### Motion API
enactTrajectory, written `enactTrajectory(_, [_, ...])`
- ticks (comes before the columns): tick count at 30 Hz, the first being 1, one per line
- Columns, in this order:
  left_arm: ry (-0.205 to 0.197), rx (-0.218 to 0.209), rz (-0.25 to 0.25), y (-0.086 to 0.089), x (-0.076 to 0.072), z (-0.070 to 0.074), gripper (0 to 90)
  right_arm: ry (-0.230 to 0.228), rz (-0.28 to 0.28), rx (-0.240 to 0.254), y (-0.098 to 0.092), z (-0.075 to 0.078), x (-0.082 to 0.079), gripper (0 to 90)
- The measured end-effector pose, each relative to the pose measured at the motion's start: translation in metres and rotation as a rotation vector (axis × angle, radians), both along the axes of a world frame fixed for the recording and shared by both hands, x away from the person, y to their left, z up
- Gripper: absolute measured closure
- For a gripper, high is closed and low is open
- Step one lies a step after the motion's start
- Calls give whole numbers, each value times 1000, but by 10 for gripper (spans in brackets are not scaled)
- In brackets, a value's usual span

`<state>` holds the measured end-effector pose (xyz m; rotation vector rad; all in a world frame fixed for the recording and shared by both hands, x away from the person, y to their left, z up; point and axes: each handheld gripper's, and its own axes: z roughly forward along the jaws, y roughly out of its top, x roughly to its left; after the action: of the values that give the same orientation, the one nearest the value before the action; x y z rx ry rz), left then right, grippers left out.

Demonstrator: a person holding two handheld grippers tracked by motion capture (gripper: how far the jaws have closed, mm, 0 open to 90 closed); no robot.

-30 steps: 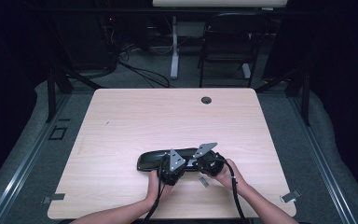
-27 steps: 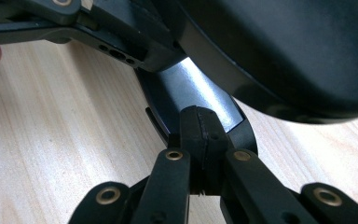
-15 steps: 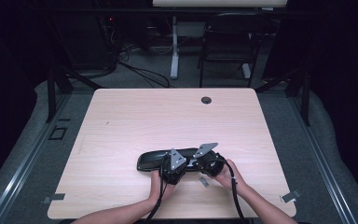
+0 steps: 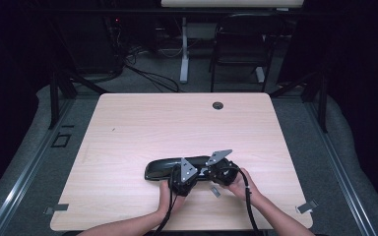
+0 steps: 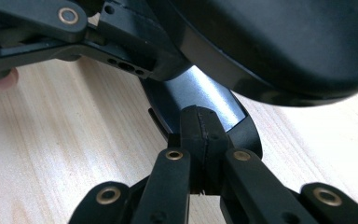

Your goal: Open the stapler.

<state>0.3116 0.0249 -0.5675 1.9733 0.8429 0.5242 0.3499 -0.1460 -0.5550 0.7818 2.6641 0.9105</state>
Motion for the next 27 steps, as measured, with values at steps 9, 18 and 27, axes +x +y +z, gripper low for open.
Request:
enactTrajectory(9, [-1,-11,-10,-2,0,0,900,-88,-2,-4,4,-4,-3,900])
enactTrajectory(18, [-22,-20,-25,-1,0,-3,900,-108,-39,30,3,-8,-7,900])
enactTrajectory(27, [-28,-29,9,-5,0,-5,900,-89,-37,42,1,-7,-5,900])
